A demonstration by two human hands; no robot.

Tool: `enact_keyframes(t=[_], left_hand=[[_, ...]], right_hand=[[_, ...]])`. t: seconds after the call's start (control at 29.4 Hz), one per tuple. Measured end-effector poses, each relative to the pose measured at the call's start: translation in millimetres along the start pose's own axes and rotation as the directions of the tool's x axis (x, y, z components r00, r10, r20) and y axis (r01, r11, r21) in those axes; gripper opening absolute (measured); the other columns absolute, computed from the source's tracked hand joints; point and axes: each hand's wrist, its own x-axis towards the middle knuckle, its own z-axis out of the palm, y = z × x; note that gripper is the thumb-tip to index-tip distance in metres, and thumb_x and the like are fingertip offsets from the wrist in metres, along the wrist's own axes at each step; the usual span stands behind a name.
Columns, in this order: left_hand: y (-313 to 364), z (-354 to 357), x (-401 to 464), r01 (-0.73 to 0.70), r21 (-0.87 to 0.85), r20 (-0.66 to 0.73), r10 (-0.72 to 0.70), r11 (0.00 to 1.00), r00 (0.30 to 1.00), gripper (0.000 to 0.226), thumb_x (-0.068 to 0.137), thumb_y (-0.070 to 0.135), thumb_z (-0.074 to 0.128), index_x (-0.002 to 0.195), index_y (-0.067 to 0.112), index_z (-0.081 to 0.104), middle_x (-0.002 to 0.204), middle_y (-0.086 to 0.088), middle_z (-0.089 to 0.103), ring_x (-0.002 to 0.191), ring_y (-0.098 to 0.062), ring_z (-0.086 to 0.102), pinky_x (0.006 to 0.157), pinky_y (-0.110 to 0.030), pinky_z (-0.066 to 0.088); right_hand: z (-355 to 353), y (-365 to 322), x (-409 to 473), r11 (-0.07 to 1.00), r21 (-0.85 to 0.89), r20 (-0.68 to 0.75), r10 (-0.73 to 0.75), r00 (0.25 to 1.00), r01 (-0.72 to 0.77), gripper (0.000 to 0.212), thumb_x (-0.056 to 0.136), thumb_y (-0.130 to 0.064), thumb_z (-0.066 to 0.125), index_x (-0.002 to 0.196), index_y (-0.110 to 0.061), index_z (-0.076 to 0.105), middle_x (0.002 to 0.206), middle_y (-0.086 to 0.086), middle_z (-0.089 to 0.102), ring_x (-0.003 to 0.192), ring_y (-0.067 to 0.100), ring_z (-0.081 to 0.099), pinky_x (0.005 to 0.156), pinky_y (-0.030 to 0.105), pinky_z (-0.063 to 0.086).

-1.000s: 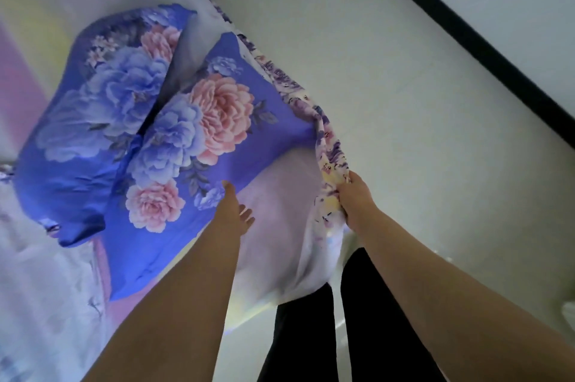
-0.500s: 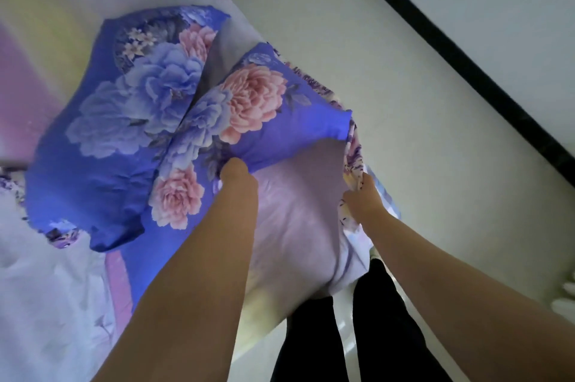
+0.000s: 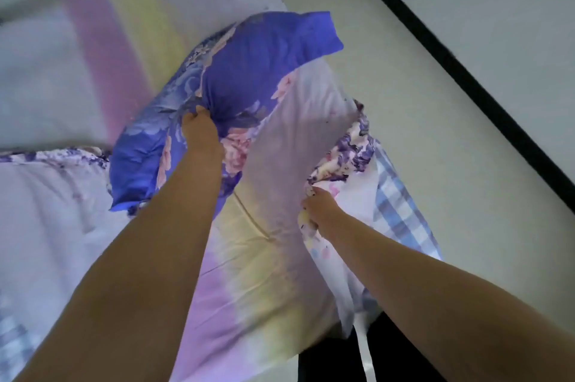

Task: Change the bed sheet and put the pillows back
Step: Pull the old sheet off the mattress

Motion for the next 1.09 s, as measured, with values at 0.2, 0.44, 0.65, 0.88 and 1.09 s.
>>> enact_keyframes(t=[0.2,0.44,0.65,0.88,1.09], left_hand=[[19.0,-60.7,34.2,0.030,-0.021,0.018,-0.030,0.999,0.999,0.042,0.098,0.032,0.041,0.127,0.002,0.049,0.118,-0.019,0.057,0.093,-0.020,0.050,0.093,-0.041,0.046],[26.1,-78.4,31.0,0.094,-0.162,0.114,-0.075,0.982,0.991,0.016,0.093,0.027,0.045,0.104,0.016,0.048,0.102,-0.006,0.056,0.094,-0.025,0.053,0.094,-0.044,0.046],[20.1,-63.8,12.4,0.072,-0.233,0.202,-0.024,0.970,0.979,0.022,0.103,0.017,0.032,0.090,0.012,0.048,0.092,-0.015,0.046,0.075,-0.018,0.043,0.065,-0.032,0.035],[0.0,-35.3,-4.1,0.100,-0.091,0.176,-0.083,0.991,0.981,0.022,0.098,0.020,0.043,0.076,0.021,0.044,0.100,-0.011,0.049,0.088,-0.021,0.048,0.077,-0.034,0.040],[-42.9,17.7,-43.2,0.206,-0.039,0.220,-0.192,0.978,0.956,0.022,0.100,0.023,0.043,0.093,0.004,0.052,0.097,-0.025,0.056,0.092,-0.028,0.051,0.076,-0.040,0.040]], right_hand=[[67.2,-80.8,-31.7,0.859,0.504,0.470,-0.180,0.864,-0.096,0.023,0.091,0.004,0.044,0.088,-0.013,0.059,0.063,0.005,0.059,0.054,0.014,0.058,0.056,0.025,0.051],[79.2,-96.7,-63.8,0.827,0.548,0.650,-0.326,0.687,-0.126,0.029,0.091,-0.002,0.047,0.086,-0.014,0.073,0.072,0.002,0.067,0.067,0.013,0.063,0.070,0.025,0.052],[62.6,-65.8,-53.6,0.994,-0.020,0.530,-0.083,0.844,0.110,0.038,0.093,-0.005,0.051,0.121,-0.029,0.055,0.102,0.004,0.064,0.091,0.018,0.058,0.081,0.033,0.045],[18.6,-42.3,-37.4,0.915,-0.355,0.366,-0.050,0.929,0.189,0.052,0.095,-0.009,0.053,0.143,-0.015,0.035,0.132,0.015,0.052,0.116,0.032,0.057,0.092,0.039,0.049],[-54.3,-43.9,-16.2,0.994,-0.045,0.105,0.106,0.989,-0.101,0.023,0.101,-0.010,0.036,0.113,-0.005,0.056,0.064,0.001,0.051,0.044,0.009,0.047,0.052,0.020,0.029]])
